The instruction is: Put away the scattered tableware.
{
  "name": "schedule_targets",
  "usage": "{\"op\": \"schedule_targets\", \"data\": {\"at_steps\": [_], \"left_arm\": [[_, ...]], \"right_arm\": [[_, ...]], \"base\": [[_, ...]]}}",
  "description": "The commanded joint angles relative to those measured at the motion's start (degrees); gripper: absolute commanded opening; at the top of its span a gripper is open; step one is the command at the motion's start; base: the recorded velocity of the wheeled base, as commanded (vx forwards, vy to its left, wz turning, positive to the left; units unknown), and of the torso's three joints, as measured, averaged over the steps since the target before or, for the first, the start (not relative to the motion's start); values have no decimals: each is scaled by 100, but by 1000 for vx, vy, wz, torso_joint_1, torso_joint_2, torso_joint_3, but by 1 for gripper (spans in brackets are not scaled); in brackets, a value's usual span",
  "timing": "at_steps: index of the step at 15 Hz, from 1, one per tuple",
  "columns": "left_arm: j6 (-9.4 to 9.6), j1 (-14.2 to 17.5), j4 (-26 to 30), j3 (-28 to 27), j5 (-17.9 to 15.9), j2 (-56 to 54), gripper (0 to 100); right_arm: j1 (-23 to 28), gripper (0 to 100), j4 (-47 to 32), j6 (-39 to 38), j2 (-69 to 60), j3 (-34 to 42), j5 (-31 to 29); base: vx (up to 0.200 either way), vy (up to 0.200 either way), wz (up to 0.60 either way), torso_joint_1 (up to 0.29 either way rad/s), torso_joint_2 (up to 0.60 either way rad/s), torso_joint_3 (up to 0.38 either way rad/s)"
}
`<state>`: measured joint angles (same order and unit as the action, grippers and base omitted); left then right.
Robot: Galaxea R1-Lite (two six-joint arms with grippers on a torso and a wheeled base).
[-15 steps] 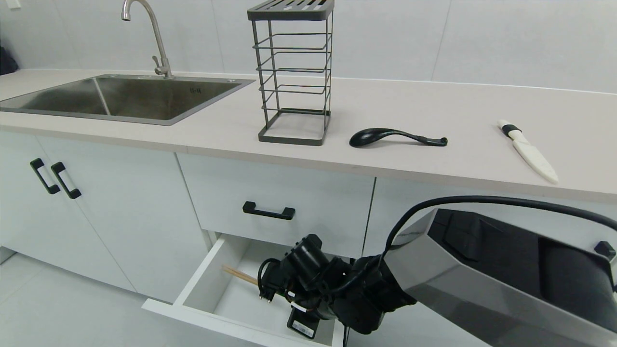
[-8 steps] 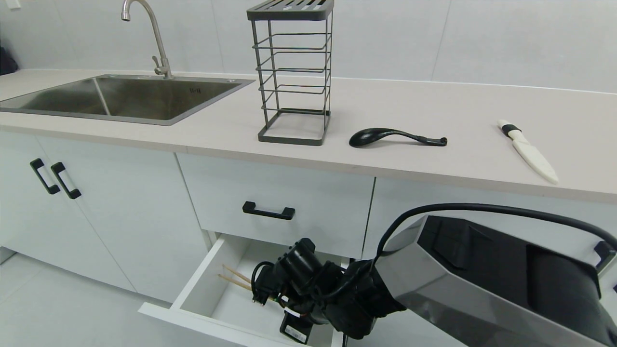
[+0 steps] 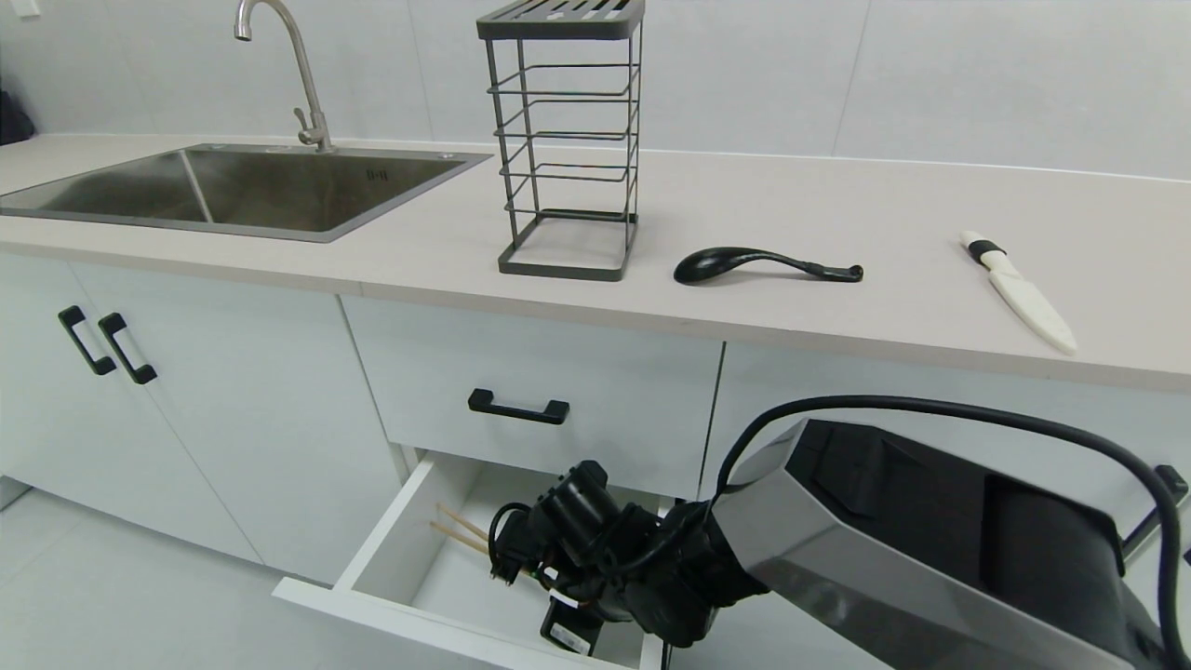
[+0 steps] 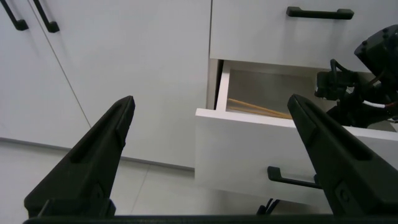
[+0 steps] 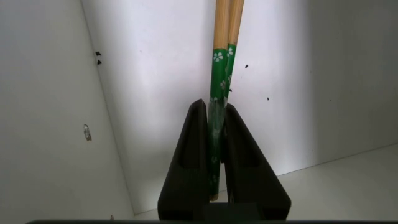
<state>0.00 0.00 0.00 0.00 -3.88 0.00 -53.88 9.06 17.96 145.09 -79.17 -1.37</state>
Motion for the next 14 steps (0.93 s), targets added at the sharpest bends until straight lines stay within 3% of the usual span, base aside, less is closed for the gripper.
{"op": "schedule_targets", "data": {"at_steps": [1,5,6,14], "left_arm": [[0,0,0,0,1,9,100],[0,0,0,0,1,9,100],[0,0,0,0,1,9,100],[0,0,0,0,1,9,100]], "right_arm": [[9,0,0,6,37,-11,5],[9,0,-18,6,54,-64,93],[9,100,-18,24,54,-73,101],[1,100,-27,6,2,-73,57]], "base": [[0,0,0,0,0,0],[0,0,0,0,0,0],[0,0,0,0,0,0],[0,0,0,0,0,0]]}}
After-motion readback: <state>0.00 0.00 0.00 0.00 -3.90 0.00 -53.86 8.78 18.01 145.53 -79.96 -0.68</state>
